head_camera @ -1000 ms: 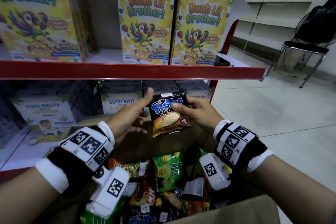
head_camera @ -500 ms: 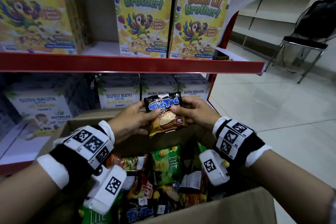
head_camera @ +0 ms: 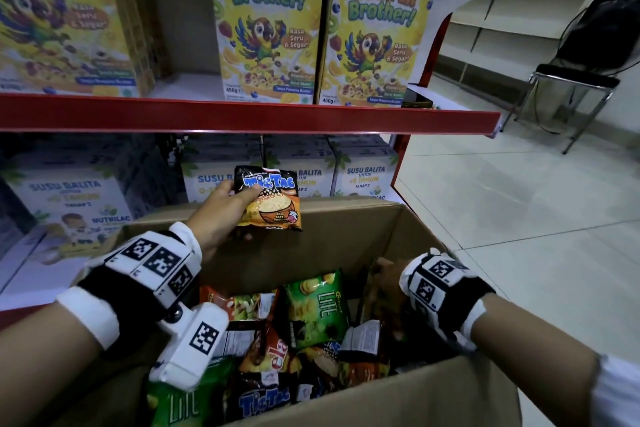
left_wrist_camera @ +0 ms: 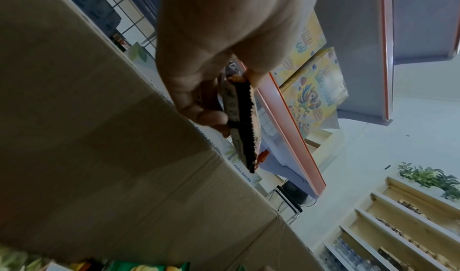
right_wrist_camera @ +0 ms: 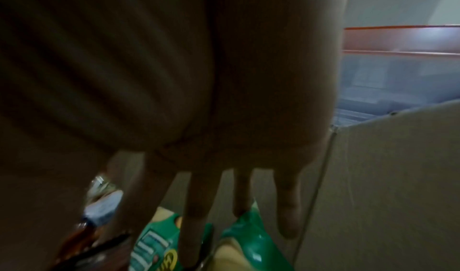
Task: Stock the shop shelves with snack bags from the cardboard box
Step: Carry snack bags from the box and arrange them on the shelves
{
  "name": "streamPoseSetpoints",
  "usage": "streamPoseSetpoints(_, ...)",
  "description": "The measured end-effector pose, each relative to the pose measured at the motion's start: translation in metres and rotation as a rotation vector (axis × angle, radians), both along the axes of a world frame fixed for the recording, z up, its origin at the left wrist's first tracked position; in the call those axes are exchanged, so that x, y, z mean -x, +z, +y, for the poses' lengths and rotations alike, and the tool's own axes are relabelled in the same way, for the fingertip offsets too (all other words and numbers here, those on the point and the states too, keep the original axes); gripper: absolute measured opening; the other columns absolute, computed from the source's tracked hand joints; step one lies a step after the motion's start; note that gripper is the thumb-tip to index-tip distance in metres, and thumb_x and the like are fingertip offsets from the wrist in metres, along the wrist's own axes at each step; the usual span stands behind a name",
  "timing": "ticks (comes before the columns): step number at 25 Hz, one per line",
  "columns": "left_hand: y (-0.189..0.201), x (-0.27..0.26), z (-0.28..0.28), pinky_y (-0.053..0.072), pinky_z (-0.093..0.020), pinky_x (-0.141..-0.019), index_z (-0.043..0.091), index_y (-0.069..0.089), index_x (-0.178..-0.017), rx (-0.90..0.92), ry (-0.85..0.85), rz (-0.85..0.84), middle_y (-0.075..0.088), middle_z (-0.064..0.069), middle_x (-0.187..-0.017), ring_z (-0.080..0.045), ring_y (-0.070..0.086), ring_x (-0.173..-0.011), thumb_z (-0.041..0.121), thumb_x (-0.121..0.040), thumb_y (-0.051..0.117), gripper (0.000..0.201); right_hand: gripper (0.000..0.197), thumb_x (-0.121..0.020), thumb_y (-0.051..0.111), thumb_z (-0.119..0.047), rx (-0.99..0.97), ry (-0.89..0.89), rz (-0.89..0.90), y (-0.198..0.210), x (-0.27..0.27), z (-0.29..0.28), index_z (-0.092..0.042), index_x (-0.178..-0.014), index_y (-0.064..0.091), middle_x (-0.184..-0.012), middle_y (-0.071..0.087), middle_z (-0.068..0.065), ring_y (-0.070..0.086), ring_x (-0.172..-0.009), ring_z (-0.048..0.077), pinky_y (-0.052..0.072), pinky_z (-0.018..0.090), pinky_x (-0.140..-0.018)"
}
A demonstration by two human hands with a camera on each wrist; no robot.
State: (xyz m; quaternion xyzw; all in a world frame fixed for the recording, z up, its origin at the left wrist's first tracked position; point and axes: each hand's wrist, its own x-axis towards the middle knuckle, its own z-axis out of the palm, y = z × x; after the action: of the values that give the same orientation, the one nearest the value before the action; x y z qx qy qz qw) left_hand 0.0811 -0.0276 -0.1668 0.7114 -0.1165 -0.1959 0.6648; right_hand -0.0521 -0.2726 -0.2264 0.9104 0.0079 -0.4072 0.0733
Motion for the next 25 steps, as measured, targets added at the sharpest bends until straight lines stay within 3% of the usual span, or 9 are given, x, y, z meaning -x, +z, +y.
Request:
streamPoseSetpoints(5, 0.0, -0.003, 0.001, 0.053, -0.028, -0.051, 0.02, 0.051, -0.111, 0.041, -0.011, -0.002, 0.068, -0.008, -0.104, -0.02, 0.066, -0.076, 0.037, -0.094, 0.053, 0.024, 0.022, -0.071, 0.077, -0.027, -0.355, -0.259, -0.304, 0.012, 0.002, -0.004, -0.026, -0.093, 0.076, -0.102, 0.072, -0.007, 0.063, -0.092, 0.01, 0.049, 0.027, -0.087)
streamPoseSetpoints(8, 0.0, -0.005, 0.003, 0.046, -0.046, -0.099, 0.016, 0.044, -0.132, 0.073, 0.012, -0.035, 0.056, -0.009, -0.133, -0.028, 0.057, -0.119, 0.039, -0.093, 0.055, 0.047, 0.007, -0.075, 0.075, -0.018, -0.82, -0.56, -0.431, 0.043, 0.001, -0.006, -0.025, -0.075, 0.074, -0.1, 0.073, 0.003, 0.068, -0.093, 0.018, 0.054, 0.03, -0.083)
streamPoseSetpoints(10, -0.001, -0.007, 0.004, 0.033, -0.049, -0.112, 0.016, 0.036, -0.14, 0.105, 0.02, -0.05, 0.046, -0.007, -0.145, -0.026, 0.046, -0.131, 0.038, -0.093, 0.055, 0.056, 0.022, -0.081, 0.066, -0.006, -1.159, -0.774, -0.628, 0.06, -0.001, -0.005, -0.021, -0.063, 0.067, -0.083, 0.071, 0.007, 0.067, -0.081, 0.021, 0.054, 0.029, -0.073)
streamPoseSetpoints(13, -0.001, -0.003, 0.001, 0.042, -0.048, -0.104, 0.032, 0.044, -0.123, 0.194, -0.006, -0.042, 0.052, 0.004, -0.137, -0.021, 0.051, -0.125, 0.031, -0.096, 0.051, 0.027, 0.017, -0.086, 0.052, -0.002, -1.563, -1.013, -0.865, 0.082, -0.01, 0.001, -0.01, -0.083, 0.066, -0.07, 0.068, 0.005, 0.065, -0.065, 0.017, 0.053, 0.028, -0.07)
streamPoseSetpoints(15, 0.003, 0.008, -0.003, 0.056, -0.043, -0.079, 0.041, 0.047, -0.114, 0.255, -0.045, 0.032, 0.059, 0.009, -0.125, -0.019, 0.06, -0.111, 0.03, -0.097, 0.048, 0.02, 0.012, -0.088, 0.054, -0.018, -1.579, -1.102, -0.918, 0.089, -0.014, 0.013, -0.011, -0.095, 0.062, -0.075, 0.069, 0.005, 0.065, -0.065, 0.018, 0.052, 0.029, -0.071)
streamPoseSetpoints(17, 0.006, 0.02, -0.008, 0.057, -0.044, -0.07, 0.037, 0.04, -0.129, 0.296, -0.129, 0.149, 0.06, 0.002, -0.129, -0.019, 0.065, -0.101, 0.042, -0.094, 0.049, 0.036, 0.012, -0.09, 0.056, -0.028, -1.491, -1.066, -0.937, 0.087, -0.017, 0.027, -0.019, -0.088, 0.063, -0.082, 0.068, 0.006, 0.065, -0.071, 0.021, 0.05, 0.034, -0.075)
streamPoseSetpoints(20, 0.01, 0.031, -0.014, 0.056, -0.051, -0.079, 0.031, 0.039, -0.129, 0.324, -0.255, 0.205, 0.064, -0.007, -0.126, -0.025, 0.068, -0.103, 0.064, -0.061, 0.071, 0.082, 0.014, -0.092, 0.056, -0.037, -1.457, -1.026, -1.033, 0.087, -0.019, 0.049, -0.024, -0.087, 0.06, -0.088, 0.071, 0.006, 0.067, -0.078, 0.022, 0.054, 0.039, -0.081)
streamPoseSetpoints(23, 0.014, 0.028, -0.016, 0.06, -0.036, -0.066, 0.027, 0.041, -0.124, 0.384, -0.107, 0.058, 0.069, -0.004, -0.113, -0.016, 0.073, -0.086, 0.036, -0.062, 0.076, 0.072, 0.05, -0.074, 0.064, -0.055, -1.639, -1.012, -0.911, 0.089, -0.019, 0.05, -0.024, -0.111, 0.053, -0.102, 0.071, 0.006, 0.069, -0.095, 0.025, 0.056, 0.043, -0.084)
streamPoseSetpoints(25, 0.015, 0.024, -0.015, 0.06, -0.035, -0.066, 0.026, 0.036, -0.128, 0.413, -0.051, 0.049, 0.067, -0.001, -0.114, -0.013, 0.073, -0.084, 0.036, -0.065, 0.072, 0.073, 0.061, -0.065, 0.072, -0.042, -1.649, -0.905, -0.76, 0.092, -0.015, 0.05, -0.024, -0.119, 0.053, -0.105, 0.072, 0.004, 0.07, -0.093, 0.022, 0.059, 0.035, -0.074)
